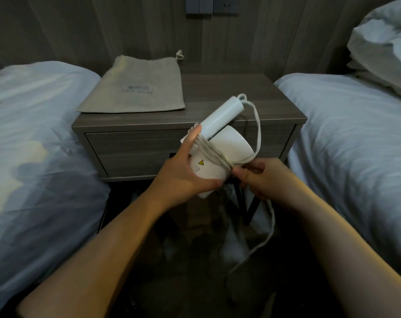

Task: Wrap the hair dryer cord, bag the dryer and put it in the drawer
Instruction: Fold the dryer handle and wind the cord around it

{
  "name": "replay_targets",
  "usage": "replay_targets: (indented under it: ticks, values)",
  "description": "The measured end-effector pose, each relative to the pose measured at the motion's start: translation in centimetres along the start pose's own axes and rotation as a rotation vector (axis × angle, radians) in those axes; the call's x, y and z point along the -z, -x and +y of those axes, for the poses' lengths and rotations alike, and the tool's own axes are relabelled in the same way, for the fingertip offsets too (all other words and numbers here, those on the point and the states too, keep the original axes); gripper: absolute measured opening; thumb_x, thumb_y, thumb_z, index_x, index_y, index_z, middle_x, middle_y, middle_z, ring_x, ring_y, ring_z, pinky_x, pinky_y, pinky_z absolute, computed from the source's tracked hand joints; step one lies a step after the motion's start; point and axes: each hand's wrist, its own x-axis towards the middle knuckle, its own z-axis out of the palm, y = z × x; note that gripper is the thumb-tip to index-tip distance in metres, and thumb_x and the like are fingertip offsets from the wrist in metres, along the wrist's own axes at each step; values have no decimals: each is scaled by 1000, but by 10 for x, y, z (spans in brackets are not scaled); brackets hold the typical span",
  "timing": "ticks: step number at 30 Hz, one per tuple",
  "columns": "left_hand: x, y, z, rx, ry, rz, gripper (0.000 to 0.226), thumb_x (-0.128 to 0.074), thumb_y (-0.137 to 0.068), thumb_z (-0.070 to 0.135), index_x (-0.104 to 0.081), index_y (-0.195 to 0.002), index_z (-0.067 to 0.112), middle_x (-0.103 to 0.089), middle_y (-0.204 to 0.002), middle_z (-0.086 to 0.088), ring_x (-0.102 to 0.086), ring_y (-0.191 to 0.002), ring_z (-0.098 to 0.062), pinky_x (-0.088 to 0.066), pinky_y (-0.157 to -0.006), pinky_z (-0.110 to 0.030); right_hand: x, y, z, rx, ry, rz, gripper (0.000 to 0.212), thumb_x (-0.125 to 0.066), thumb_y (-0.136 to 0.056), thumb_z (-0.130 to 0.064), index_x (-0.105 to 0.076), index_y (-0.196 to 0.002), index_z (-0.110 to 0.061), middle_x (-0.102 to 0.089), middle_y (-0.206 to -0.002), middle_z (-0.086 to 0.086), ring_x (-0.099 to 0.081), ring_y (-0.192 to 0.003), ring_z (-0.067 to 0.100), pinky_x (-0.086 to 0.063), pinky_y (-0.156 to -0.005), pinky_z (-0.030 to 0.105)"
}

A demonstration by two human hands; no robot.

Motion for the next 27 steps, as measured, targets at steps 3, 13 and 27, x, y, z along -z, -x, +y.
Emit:
replay_targets:
  ticks: [3, 13, 27]
  values:
    - [3, 1, 2, -42, -83, 39, 111, -81, -65, 31, -3, -140, 57, -38, -148, 5, -48, -111, -6, -44, -73, -7, 8, 1, -3, -22, 137, -47, 11, -59, -88, -23, -68, -83, -25, -59, -54, -6, -47, -35, 0, -38, -39, 14]
    - [5, 2, 4, -132, -511, 220, 108, -75, -67, 47, 1, -143, 45, -52, -129, -4, -54, -111, -19, -49, -88, -42, -6, 9, -12, 18, 357, -49, 30, -53, -91, -28, -66, -64, -21, -57, -40, -5, -51, -38, 4, -43, -47, 15]
    - [-17, 4, -12, -436, -1009, 203, 98, -72, -61, 47, -24, -145, 31, -62, -91, -13, -60, -78, -29, -43, -66, -34, -3, 15, -7, 98, 946, -249, 21, -50, -87, -29, -48, -68, -19, -47, -78, 1, -50, -75, 20, -38, -68, 27]
